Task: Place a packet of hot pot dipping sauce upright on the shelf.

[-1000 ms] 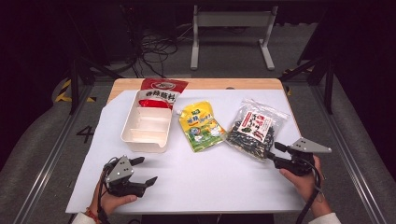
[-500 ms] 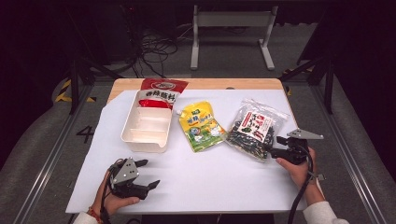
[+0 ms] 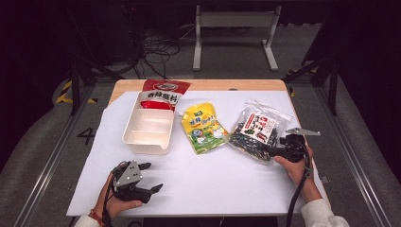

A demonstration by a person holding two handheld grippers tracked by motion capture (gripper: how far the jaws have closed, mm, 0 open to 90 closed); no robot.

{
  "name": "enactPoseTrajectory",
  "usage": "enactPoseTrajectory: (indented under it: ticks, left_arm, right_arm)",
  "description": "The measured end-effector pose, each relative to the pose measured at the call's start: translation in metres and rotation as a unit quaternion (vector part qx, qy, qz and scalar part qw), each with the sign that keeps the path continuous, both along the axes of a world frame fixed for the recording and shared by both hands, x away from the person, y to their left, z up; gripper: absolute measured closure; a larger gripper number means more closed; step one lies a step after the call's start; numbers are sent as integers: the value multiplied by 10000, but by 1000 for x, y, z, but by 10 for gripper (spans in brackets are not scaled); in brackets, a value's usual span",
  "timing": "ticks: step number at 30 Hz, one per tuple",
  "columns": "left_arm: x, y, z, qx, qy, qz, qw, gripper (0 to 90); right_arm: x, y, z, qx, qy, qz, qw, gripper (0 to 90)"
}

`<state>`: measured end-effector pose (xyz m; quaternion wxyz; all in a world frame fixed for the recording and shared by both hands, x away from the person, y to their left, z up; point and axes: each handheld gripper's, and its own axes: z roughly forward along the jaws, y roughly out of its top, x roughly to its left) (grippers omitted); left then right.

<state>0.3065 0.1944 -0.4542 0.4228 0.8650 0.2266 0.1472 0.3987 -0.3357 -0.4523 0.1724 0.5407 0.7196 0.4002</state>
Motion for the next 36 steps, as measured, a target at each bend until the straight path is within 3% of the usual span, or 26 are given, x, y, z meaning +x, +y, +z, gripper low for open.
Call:
enactPoseTrajectory:
  ticks: [5,12,15,16,17,25,29,33,36]
  left_arm:
    - [1,-3,-1,41,22,-73,10000,183]
    - [2,-7,-2,59,57,-199,9998,182]
    - [2,-9,-2,90,64,-236,9997,182]
    - [2,-9,-2,90,64,-236,9997,181]
    - [3,-9,-2,77,77,-235,9997,179]
    - [4,-10,-2,-4,160,-206,9997,176]
    - [5,-17,-2,-32,249,-223,9994,176]
    - [13,-28,3,-290,428,-226,9984,177]
    - [21,-40,4,-355,577,-348,9971,177]
  right_arm:
    - [6,2,0,104,277,117,9995,93]
    - [6,5,2,226,361,540,9976,248]
    - [4,10,-1,430,438,1106,9920,366]
    - [4,10,-1,430,438,1106,9920,366]
    - [3,15,-1,505,491,1330,9886,395]
    - [3,17,-1,477,500,1315,9889,391]
    - [0,18,-1,523,410,1397,9880,483]
    - [-5,16,1,492,306,1466,9875,567]
    - [-9,15,2,401,202,1566,9866,616]
